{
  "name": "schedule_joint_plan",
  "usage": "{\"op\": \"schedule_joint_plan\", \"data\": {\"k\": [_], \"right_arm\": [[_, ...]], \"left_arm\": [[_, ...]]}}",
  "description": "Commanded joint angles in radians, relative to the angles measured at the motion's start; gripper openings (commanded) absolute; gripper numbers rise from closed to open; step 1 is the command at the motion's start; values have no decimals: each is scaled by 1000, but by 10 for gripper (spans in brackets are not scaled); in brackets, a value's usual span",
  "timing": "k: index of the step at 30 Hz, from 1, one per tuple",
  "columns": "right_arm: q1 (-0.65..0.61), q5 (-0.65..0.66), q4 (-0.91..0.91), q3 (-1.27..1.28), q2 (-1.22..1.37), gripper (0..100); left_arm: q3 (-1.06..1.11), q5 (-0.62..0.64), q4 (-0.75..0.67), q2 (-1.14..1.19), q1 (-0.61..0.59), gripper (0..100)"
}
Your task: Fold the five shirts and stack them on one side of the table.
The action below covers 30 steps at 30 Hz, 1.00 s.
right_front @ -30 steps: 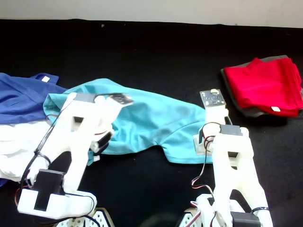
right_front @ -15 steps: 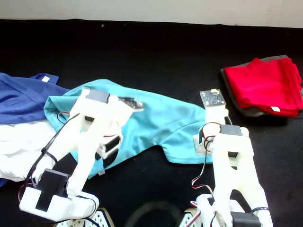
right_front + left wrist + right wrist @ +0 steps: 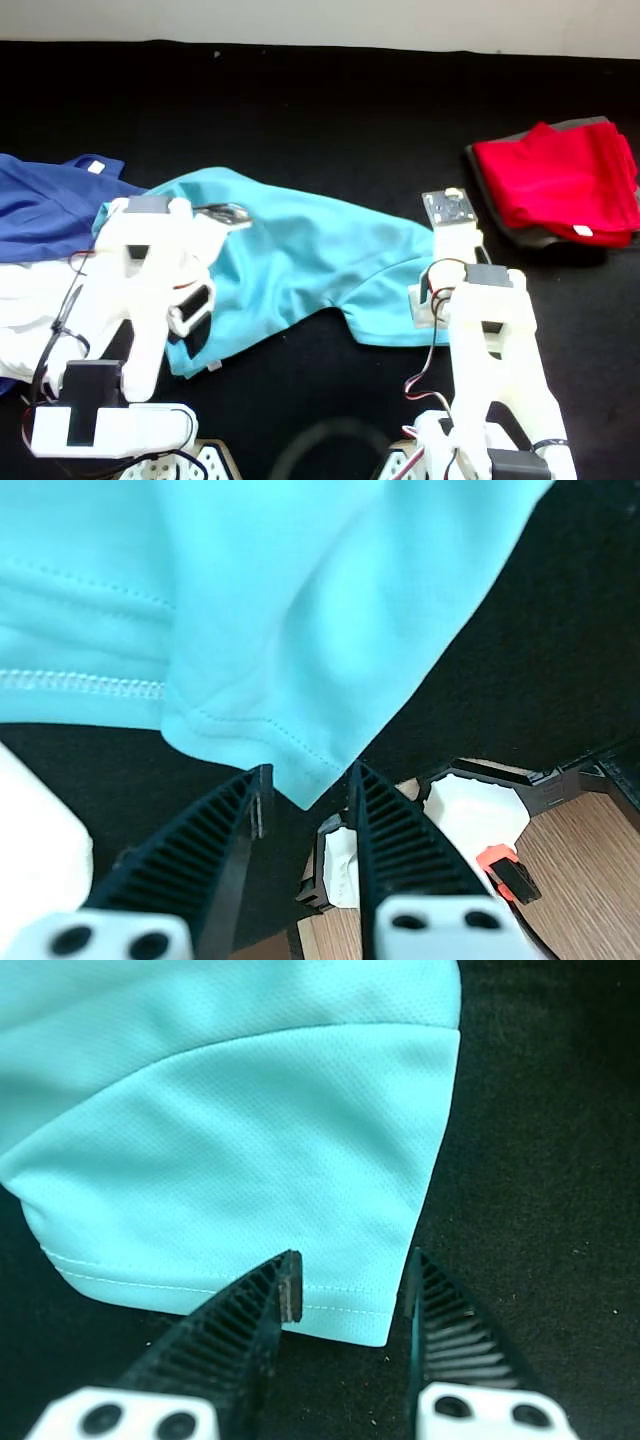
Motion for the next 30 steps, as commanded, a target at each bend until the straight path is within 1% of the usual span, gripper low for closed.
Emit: {"op": "schedule_joint_plan", "data": {"k": [1,5,10,12,18,26,27,29,30], "right_arm": [[-7,11,-10,-10,-35,180],[-7,11,-10,-10,-35,180],[-7,11,-10,-5,-33,180],[-7,11,-10,-7,-31,180],[-7,12,-12,-10,-27,180],[-7,12,-12,-10,-25,180],[-7,12,-12,-10,-25,180],[-7,12,-12,-10,-25,180],[-7,12,-12,-10,-25,180]], "left_arm": [[47,-9,-40,-33,-27,139],[168,-5,-144,-65,-28,136],[302,-3,-318,-274,-50,140],[352,-3,-353,-341,-50,141],[433,-3,-359,-380,-51,141],[438,-3,-359,-384,-45,130],[437,-3,-359,-384,-44,104],[423,-2,-358,-384,-42,5],[409,-2,-356,-384,-42,8]]}}
